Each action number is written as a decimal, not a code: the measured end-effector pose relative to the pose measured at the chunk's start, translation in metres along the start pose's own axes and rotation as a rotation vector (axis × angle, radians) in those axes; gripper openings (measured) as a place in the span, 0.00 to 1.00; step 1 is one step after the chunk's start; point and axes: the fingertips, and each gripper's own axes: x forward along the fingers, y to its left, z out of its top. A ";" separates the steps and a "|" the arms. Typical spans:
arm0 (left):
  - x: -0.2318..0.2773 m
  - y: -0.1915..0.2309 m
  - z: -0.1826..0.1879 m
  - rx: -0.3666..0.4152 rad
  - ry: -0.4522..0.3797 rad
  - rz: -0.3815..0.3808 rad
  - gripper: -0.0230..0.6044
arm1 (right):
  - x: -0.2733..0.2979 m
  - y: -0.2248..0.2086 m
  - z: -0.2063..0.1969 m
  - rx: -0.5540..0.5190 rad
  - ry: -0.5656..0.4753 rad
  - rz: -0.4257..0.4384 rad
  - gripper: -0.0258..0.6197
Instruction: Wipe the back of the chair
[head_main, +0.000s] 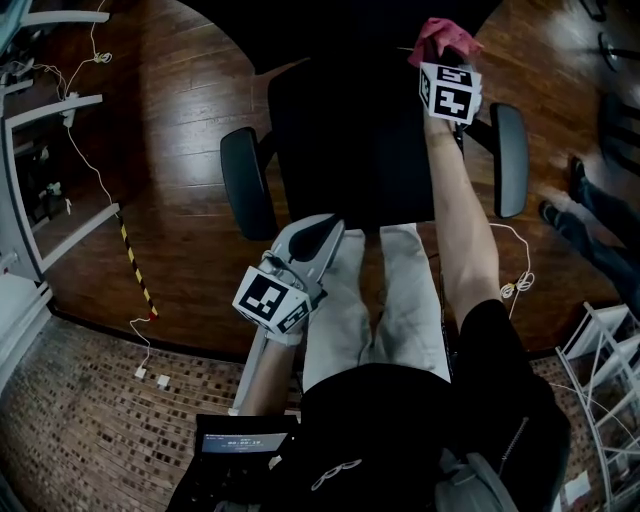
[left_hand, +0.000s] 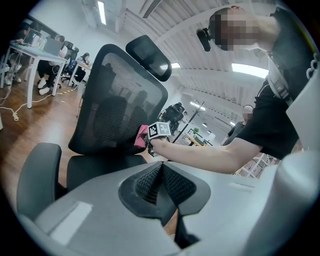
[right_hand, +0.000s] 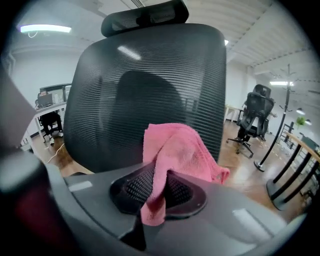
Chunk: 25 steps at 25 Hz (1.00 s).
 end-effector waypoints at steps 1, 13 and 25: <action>-0.005 0.004 0.000 -0.002 -0.004 0.006 0.03 | 0.003 0.017 0.002 -0.018 -0.001 0.026 0.10; -0.060 0.044 0.000 -0.050 -0.072 0.089 0.03 | 0.025 0.185 0.025 -0.193 -0.021 0.244 0.10; -0.083 0.061 -0.004 -0.076 -0.108 0.118 0.03 | 0.020 0.275 0.030 -0.264 -0.035 0.362 0.10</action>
